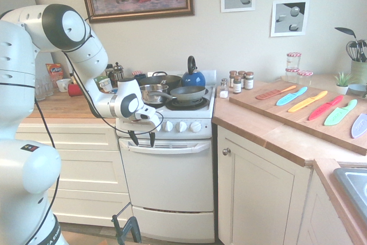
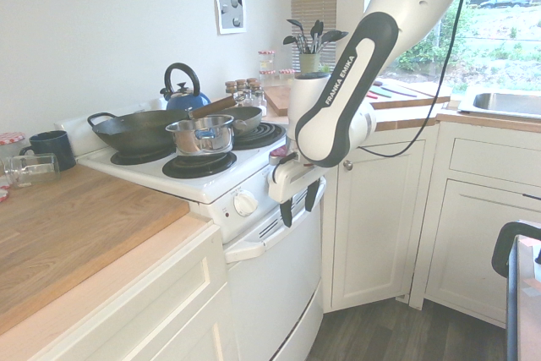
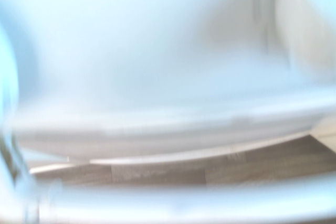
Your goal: Open the oven
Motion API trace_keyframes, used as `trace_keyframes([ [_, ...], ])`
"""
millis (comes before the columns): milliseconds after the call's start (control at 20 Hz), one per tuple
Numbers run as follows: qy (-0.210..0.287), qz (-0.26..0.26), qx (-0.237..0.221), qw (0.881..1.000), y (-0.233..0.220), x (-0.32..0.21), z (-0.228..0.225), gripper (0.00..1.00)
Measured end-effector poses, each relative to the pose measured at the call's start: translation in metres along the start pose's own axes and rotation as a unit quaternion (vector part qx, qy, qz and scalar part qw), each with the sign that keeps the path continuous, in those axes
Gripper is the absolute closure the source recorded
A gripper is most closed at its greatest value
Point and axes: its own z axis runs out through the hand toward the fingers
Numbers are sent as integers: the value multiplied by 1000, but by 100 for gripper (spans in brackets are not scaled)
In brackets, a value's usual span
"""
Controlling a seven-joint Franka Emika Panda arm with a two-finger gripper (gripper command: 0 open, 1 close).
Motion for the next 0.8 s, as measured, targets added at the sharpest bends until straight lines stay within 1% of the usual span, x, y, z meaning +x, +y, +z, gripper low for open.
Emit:
trace_keyframes([
  [200, 3, -2, -2, 1000, -5, 12, 22, 0],
  [450, 18, -14, 10, 1000, 1, 15, 56, 0],
  [650, 27, -28, 17, 999, 14, 20, 65, 0],
  [800, 33, -28, 12, 999, 39, 26, 69, 0],
])
